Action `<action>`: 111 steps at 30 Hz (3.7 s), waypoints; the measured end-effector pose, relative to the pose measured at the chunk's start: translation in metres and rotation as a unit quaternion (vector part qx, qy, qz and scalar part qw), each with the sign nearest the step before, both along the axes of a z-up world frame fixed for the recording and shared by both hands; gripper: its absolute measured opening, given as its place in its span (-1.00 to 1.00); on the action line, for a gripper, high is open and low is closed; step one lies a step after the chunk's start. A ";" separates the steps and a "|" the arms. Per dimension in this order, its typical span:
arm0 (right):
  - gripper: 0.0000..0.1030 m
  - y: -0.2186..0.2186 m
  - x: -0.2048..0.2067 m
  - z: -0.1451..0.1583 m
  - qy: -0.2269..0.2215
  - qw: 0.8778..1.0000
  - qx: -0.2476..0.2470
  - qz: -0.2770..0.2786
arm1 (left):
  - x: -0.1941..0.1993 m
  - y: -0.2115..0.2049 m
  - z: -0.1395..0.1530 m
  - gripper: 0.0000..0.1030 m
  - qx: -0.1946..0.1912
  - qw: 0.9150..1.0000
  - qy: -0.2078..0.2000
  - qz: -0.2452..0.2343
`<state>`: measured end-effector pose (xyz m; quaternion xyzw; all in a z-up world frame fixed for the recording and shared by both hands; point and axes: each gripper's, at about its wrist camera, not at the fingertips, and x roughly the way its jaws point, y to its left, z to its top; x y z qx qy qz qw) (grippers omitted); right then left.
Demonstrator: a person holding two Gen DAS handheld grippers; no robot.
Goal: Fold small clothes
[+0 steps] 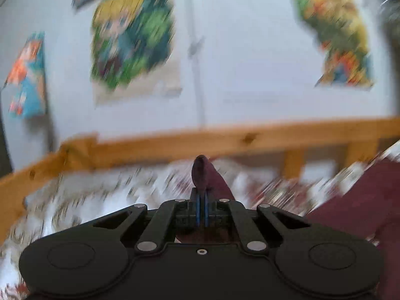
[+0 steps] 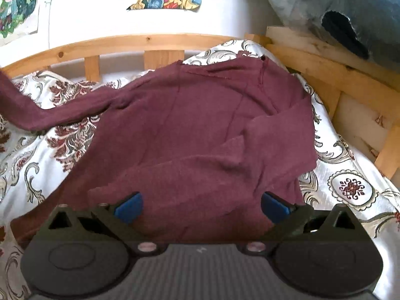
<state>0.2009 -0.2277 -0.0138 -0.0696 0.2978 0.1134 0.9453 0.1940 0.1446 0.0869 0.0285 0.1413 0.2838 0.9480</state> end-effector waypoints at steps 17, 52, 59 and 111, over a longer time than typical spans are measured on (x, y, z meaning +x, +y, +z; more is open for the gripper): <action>1.00 -0.034 0.012 0.005 -0.064 0.988 -0.116 -0.076 | 0.001 -0.231 0.004 -0.94 0.015 0.936 -0.032 -0.351; 1.00 -0.079 0.022 0.008 -0.089 0.974 -0.093 -0.184 | -0.025 -0.308 -0.107 -0.93 -0.043 0.871 0.148 -0.466; 1.00 -0.080 0.022 0.009 -0.088 0.974 -0.088 -0.187 | -0.024 -0.309 -0.120 -0.96 -0.071 0.848 0.179 -0.494; -0.44 0.008 -0.002 -0.031 0.050 0.996 -0.072 0.029 | -0.037 -0.145 -0.143 0.81 -0.057 0.941 0.270 -0.194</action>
